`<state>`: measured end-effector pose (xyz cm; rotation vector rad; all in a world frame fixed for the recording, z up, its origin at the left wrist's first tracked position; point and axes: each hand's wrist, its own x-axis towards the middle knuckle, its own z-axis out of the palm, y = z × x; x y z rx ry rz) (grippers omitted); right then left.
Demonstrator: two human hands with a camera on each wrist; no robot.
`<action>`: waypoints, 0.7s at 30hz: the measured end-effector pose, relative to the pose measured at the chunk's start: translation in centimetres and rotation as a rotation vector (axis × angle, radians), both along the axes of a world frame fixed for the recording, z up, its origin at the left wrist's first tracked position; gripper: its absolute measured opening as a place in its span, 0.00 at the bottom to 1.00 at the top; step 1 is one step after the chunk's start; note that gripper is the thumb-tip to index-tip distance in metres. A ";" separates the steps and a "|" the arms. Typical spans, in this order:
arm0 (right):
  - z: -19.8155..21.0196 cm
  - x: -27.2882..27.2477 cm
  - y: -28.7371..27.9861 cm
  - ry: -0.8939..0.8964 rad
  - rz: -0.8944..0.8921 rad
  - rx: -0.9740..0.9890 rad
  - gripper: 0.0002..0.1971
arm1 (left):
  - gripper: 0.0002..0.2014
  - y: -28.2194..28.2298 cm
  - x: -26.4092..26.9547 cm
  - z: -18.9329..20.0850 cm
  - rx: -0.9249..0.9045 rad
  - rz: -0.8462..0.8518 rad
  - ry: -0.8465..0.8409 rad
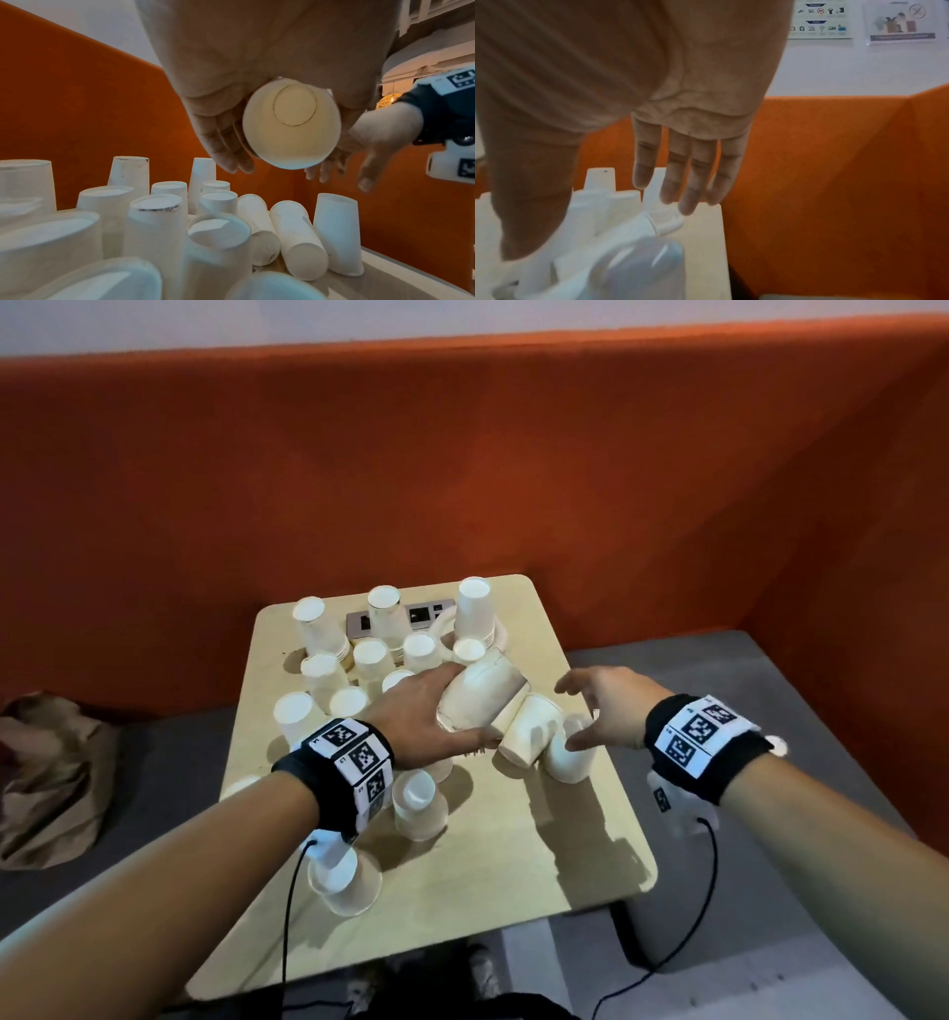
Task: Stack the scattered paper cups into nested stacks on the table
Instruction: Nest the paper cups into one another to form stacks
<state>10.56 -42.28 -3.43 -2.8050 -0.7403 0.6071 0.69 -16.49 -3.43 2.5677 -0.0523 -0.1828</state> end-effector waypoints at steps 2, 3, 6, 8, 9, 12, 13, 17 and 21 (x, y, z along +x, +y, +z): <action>-1.3 -0.2 -0.4 -0.019 -0.027 -0.051 0.43 | 0.42 0.0 -0.1 0.0 -0.004 0.007 0.023; -2.0 -0.3 -0.5 -0.026 -0.037 -0.070 0.46 | 0.41 0.0 -0.1 0.1 -0.004 0.010 0.033; -3.5 -0.7 -0.6 -0.027 -0.058 -0.130 0.49 | 0.40 0.1 -0.2 0.2 0.009 0.017 0.066; -3.7 -0.8 -0.4 -0.017 -0.073 -0.156 0.42 | 0.41 0.3 -0.2 0.2 0.009 0.030 0.078; -3.6 -0.7 -0.3 -0.012 -0.079 -0.166 0.37 | 0.42 0.5 -0.1 0.1 0.005 0.038 0.077; -2.7 -0.7 -0.1 0.016 -0.080 -0.186 0.30 | 0.40 1.1 -0.1 0.1 -0.005 0.043 0.061; -2.3 -0.7 0.0 0.022 -0.079 -0.187 0.28 | 0.39 1.3 0.0 0.1 -0.008 0.042 0.052; 0.6 -0.4 0.3 0.016 -0.068 -0.139 0.26 | 0.38 2.2 0.0 0.6 -0.026 0.048 0.039; 4.7 0.6 1.0 0.002 -0.081 0.067 0.26 | 0.36 3.4 0.0 1.0 -0.045 0.079 0.032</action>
